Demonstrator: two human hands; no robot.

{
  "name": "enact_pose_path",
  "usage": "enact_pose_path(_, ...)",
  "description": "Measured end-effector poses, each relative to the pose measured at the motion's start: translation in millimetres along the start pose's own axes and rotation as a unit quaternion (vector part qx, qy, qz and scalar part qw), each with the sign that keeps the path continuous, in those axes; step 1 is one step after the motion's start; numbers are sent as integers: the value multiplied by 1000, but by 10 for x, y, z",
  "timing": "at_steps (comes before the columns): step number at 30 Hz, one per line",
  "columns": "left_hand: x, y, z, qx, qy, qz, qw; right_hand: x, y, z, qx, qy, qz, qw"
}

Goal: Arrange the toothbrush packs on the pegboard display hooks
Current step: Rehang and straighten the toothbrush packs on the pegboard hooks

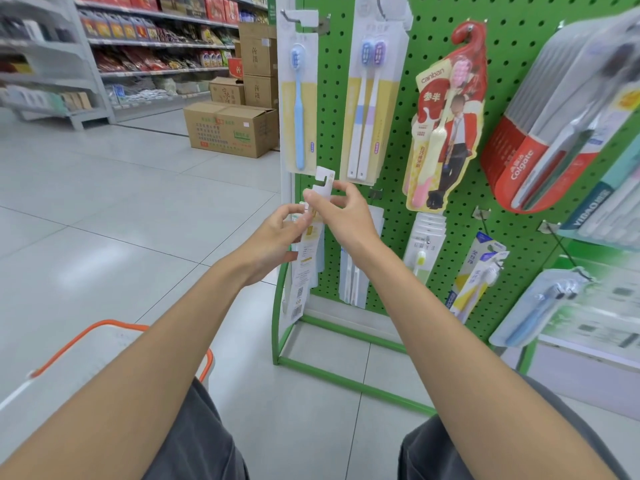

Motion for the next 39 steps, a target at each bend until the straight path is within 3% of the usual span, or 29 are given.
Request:
enact_pose_path(4,-32,-5,-8,10,7,-5,1000,77,6,20,21,-43,-49,998)
enact_pose_path(9,-22,-4,0,-1,27,26,999,0,-33,44,-17,11,-41,999)
enact_pose_path(15,-128,52,-34,23,160,-8,987,-4,-45,42,-34,28,-90,995)
enact_pose_path(18,-157,72,-63,31,149,29,988,33,-43,93,-24,12,-104,994)
enact_pose_path(23,-225,169,-56,38,145,31,988,39,-100,116,-37,1,-50,998)
enact_pose_path(28,-502,561,-10,69,169,27,983,29,-286,51,-32,-19,88,995)
enact_pose_path(39,-1208,1659,-191,115,288,-2,951,-76,-1836,-285,-132,-15,180,975)
Point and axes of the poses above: each hand's wrist, its own z-axis away from the middle knuckle, its own x-axis out of the palm, y = z × x, the point moved 6 cm from there along -z, towards the middle knuckle, and after that the axes turned 1 degree about y, right-handed, at the moved point
